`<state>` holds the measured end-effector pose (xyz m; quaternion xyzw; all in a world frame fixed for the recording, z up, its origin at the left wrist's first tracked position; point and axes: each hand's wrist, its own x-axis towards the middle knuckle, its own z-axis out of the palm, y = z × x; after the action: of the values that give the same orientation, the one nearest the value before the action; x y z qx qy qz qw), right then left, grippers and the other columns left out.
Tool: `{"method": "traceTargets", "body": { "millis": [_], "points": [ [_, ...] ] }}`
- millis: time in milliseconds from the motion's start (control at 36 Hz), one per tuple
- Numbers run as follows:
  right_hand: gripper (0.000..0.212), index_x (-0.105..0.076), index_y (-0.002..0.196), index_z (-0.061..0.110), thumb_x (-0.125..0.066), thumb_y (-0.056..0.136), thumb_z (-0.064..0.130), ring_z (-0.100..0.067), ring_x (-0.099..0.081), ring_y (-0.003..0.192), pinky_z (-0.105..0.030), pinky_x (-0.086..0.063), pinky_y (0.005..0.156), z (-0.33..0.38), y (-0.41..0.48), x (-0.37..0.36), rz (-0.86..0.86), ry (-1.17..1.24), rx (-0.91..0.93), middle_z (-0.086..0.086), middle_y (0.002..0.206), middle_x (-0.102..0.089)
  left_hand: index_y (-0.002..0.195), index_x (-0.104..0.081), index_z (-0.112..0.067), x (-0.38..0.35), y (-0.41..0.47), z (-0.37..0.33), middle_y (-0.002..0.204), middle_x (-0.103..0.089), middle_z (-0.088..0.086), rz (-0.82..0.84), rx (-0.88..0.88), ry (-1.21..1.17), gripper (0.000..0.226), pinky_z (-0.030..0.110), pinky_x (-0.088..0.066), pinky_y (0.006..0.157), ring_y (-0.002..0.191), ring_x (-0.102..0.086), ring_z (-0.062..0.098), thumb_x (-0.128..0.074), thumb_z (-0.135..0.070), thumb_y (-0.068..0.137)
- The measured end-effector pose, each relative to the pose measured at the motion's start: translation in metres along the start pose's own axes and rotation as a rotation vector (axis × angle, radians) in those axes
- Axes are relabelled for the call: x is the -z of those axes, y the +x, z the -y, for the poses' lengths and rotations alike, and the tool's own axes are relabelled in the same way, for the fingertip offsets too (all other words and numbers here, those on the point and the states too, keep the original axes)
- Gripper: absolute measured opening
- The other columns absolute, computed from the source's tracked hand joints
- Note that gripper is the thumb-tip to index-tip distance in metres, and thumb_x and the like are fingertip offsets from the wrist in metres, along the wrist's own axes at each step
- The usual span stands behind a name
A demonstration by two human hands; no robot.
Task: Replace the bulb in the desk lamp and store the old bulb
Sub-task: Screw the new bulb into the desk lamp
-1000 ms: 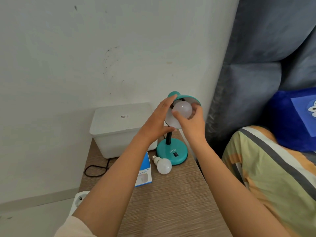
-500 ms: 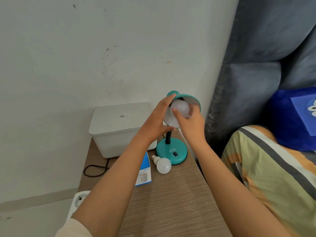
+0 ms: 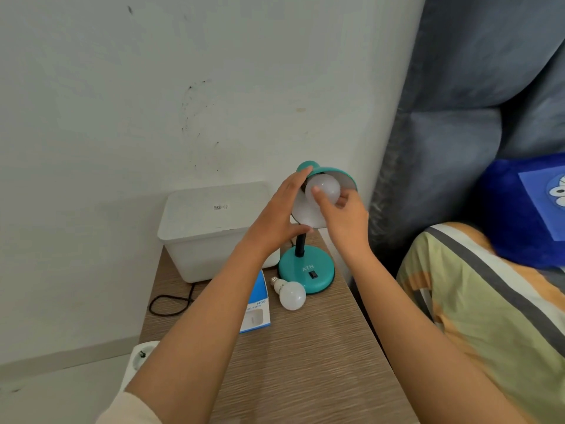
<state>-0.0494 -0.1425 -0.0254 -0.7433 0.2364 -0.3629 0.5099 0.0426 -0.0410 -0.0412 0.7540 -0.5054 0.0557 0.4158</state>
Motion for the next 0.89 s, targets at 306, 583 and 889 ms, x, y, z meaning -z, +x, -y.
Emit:
{"method": "traceTargets", "body": {
  "millis": [306, 583, 889],
  "points": [
    [0.051, -0.046, 0.122, 0.011, -0.062, 0.083, 0.04, -0.017, -0.057, 0.104, -0.025, -0.049, 0.081, 0.004, 0.003, -0.005, 0.019, 0.1, -0.105, -0.005, 0.118, -0.057, 0.147, -0.019, -0.02, 0.002, 0.0, -0.003, 0.149, -0.03, 0.0, 0.0, -0.006, -0.008, 0.103, -0.004, -0.018, 0.1, 0.125, -0.024, -0.008, -0.082, -0.006, 0.067],
    [0.054, -0.044, 0.127, 0.011, -0.066, 0.083, 0.033, -0.014, -0.05, 0.112, -0.029, -0.045, 0.097, 0.001, -0.001, -0.01, -0.068, -0.016, 0.082, -0.006, 0.125, -0.052, 0.147, -0.018, -0.02, 0.002, 0.0, -0.003, 0.149, -0.029, -0.002, 0.003, -0.008, 0.0, 0.102, -0.004, -0.017, 0.1, 0.125, -0.023, -0.011, -0.082, -0.008, 0.068],
    [0.052, -0.047, 0.122, 0.011, -0.066, 0.081, 0.036, -0.015, -0.053, 0.107, -0.028, -0.047, 0.09, 0.001, -0.002, -0.008, -0.093, -0.024, 0.07, -0.005, 0.119, -0.054, 0.146, -0.012, -0.028, 0.007, -0.001, -0.01, 0.15, -0.026, -0.001, 0.038, -0.003, 0.035, 0.106, -0.005, -0.016, 0.099, 0.127, -0.023, -0.007, -0.082, -0.009, 0.069]
  ]
}}
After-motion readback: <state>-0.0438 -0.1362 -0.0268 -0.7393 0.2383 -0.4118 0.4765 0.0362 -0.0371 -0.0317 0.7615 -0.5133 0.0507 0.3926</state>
